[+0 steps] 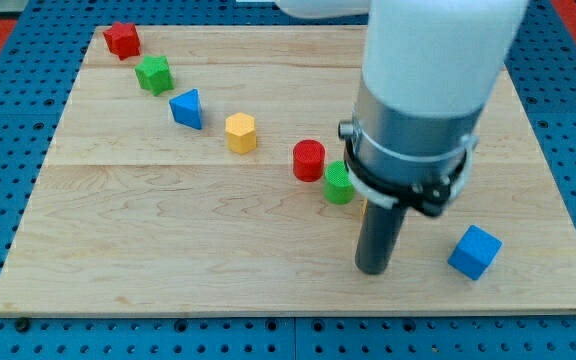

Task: Point your arm at yellow heart

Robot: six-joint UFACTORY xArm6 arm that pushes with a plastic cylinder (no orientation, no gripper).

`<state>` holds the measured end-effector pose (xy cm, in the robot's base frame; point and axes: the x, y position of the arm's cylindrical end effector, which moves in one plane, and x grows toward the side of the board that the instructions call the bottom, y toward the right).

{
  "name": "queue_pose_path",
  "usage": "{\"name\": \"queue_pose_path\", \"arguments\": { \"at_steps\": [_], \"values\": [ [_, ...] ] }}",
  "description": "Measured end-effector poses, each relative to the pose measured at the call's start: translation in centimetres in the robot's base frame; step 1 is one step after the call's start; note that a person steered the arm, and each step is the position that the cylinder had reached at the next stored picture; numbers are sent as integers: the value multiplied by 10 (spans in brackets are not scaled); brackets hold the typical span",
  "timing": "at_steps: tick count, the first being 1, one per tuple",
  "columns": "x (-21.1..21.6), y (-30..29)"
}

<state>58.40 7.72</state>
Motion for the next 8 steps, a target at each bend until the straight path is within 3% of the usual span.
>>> {"name": "queue_pose_path", "arguments": {
  "at_steps": [2, 5, 8],
  "values": [
    [35, 7],
    [34, 195],
    [34, 231]
  ]
}}
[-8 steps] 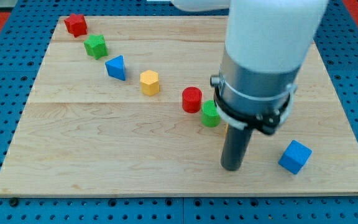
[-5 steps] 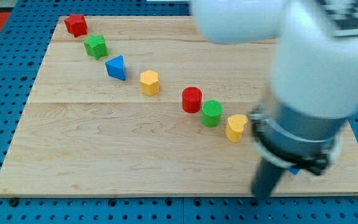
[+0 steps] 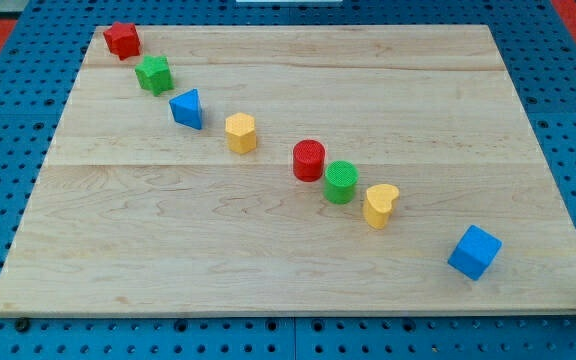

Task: Point your arm at yellow heart

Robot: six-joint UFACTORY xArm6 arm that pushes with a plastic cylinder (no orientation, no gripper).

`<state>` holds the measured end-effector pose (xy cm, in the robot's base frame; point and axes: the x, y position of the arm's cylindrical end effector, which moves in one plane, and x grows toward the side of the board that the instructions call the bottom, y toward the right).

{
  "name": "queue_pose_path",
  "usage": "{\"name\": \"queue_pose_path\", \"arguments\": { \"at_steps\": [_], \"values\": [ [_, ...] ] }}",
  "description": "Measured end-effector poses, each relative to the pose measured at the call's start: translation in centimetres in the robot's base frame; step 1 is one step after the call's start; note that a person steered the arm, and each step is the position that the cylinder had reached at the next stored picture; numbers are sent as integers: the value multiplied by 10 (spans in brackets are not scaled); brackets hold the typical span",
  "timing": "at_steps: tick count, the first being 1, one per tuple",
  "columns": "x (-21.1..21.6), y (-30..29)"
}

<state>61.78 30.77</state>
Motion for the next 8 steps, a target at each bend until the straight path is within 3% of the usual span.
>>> {"name": "queue_pose_path", "arguments": {
  "at_steps": [1, 2, 3, 4, 5, 6, 8],
  "values": [
    [-1, 10],
    [-41, 12],
    [-135, -10],
    [-180, -91],
    [-185, -140],
    [-139, -159],
    [-132, -207]
  ]
}}
